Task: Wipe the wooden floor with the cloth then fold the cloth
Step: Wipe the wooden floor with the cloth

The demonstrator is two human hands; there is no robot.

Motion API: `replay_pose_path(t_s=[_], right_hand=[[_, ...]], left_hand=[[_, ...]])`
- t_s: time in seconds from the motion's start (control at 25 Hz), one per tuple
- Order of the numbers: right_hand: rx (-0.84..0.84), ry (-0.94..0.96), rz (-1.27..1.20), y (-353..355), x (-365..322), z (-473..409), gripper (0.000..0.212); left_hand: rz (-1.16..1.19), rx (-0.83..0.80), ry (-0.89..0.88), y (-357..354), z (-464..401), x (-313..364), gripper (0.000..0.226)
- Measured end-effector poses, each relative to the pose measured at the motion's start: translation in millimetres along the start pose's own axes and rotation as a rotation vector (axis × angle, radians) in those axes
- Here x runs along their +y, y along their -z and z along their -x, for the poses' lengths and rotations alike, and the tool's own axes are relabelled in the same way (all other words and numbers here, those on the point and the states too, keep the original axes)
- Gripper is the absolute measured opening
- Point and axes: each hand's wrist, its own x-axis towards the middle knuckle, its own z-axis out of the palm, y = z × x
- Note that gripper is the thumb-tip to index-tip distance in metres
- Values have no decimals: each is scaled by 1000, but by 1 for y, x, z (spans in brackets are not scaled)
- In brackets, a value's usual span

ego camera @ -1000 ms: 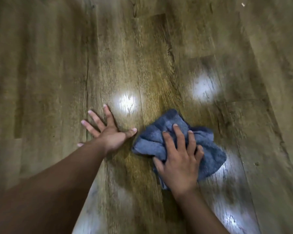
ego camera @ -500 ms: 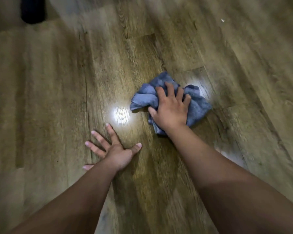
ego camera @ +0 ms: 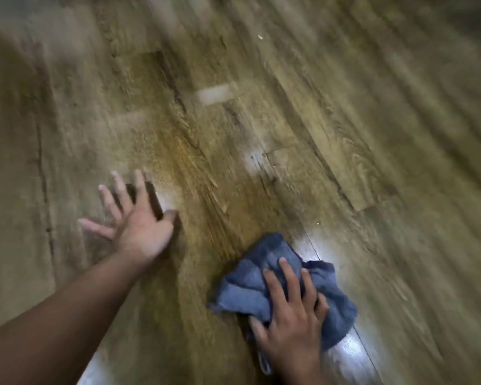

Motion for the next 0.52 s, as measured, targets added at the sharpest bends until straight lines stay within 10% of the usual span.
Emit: replay_pose_path(t_s=[0.2, 0.52], right_hand=[[24, -21, 44, -1, 40, -17, 80], [53, -155, 107, 5, 35, -199, 71]], left_hand=[[-96, -224, -91, -23, -27, 113, 110], [-186, -376, -17, -5, -78, 113, 139]])
